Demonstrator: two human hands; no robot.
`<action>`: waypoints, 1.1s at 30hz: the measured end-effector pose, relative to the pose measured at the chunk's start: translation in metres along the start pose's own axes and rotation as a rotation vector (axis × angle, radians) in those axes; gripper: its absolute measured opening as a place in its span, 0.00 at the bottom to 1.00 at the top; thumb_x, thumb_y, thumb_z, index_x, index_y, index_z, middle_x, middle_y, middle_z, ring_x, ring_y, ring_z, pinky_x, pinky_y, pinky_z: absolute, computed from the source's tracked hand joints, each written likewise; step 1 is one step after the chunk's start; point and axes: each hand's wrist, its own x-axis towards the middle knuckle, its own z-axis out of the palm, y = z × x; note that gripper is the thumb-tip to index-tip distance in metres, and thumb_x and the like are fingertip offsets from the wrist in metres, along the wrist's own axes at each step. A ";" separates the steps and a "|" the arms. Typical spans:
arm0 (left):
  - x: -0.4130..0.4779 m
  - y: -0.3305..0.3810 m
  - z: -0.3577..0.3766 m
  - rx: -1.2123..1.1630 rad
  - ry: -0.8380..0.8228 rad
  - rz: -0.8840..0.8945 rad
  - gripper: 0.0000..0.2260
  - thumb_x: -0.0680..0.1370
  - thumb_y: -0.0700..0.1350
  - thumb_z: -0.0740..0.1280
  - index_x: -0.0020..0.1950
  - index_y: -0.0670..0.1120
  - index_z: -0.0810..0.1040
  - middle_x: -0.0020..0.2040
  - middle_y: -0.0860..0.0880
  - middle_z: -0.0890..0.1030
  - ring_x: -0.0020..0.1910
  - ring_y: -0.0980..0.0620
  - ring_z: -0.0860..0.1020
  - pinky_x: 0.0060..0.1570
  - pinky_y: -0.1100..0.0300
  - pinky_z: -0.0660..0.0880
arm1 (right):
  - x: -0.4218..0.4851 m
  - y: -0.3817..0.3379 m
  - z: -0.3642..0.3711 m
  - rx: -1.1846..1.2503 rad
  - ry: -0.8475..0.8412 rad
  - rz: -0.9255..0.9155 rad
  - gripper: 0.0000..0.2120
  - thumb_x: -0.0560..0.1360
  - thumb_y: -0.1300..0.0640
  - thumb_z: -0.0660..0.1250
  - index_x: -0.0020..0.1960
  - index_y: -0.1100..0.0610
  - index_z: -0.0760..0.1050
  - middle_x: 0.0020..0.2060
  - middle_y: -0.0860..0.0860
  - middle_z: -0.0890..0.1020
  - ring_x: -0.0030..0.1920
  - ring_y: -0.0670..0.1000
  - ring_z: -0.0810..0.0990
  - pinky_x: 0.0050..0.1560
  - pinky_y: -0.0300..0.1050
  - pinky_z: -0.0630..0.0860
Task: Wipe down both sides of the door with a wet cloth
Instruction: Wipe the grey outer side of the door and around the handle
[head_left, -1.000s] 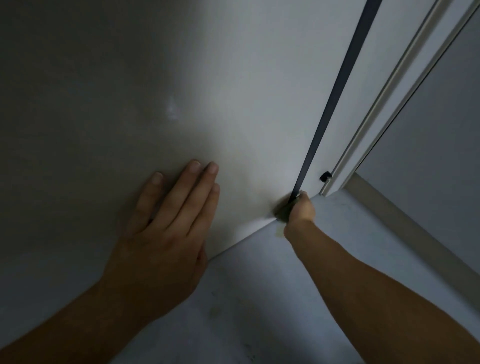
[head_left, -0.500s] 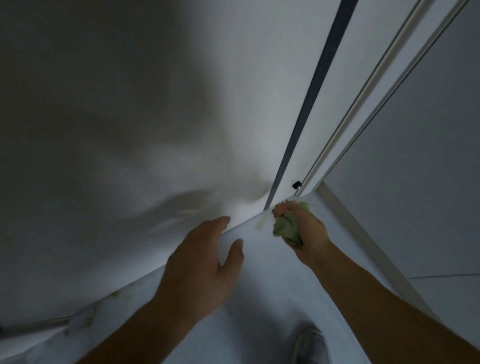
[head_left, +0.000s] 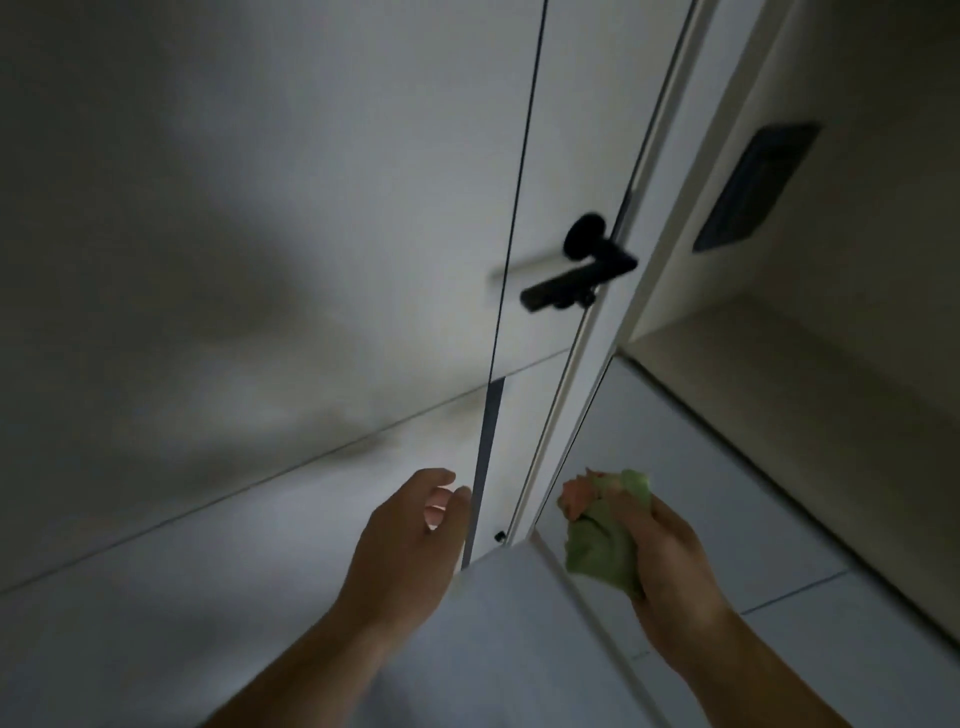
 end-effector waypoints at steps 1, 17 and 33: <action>0.002 0.024 -0.005 -0.018 0.010 0.018 0.13 0.83 0.56 0.62 0.67 0.57 0.76 0.52 0.67 0.78 0.50 0.72 0.76 0.44 0.78 0.68 | -0.001 -0.027 -0.001 -0.005 0.005 -0.005 0.23 0.61 0.41 0.78 0.49 0.55 0.87 0.51 0.59 0.87 0.49 0.60 0.86 0.51 0.57 0.83; 0.108 0.223 0.046 0.107 0.196 -0.004 0.14 0.85 0.55 0.58 0.47 0.50 0.76 0.39 0.54 0.77 0.39 0.51 0.77 0.43 0.55 0.72 | 0.144 -0.210 0.006 -0.246 -0.014 -0.068 0.08 0.78 0.48 0.73 0.49 0.51 0.77 0.44 0.52 0.82 0.42 0.49 0.82 0.35 0.39 0.78; 0.129 0.214 0.076 0.144 0.351 -0.232 0.19 0.80 0.70 0.57 0.43 0.56 0.71 0.42 0.54 0.78 0.47 0.51 0.76 0.53 0.51 0.63 | 0.172 -0.194 0.010 -0.223 -0.132 -0.007 0.19 0.75 0.49 0.75 0.63 0.51 0.76 0.55 0.53 0.82 0.53 0.54 0.83 0.56 0.57 0.83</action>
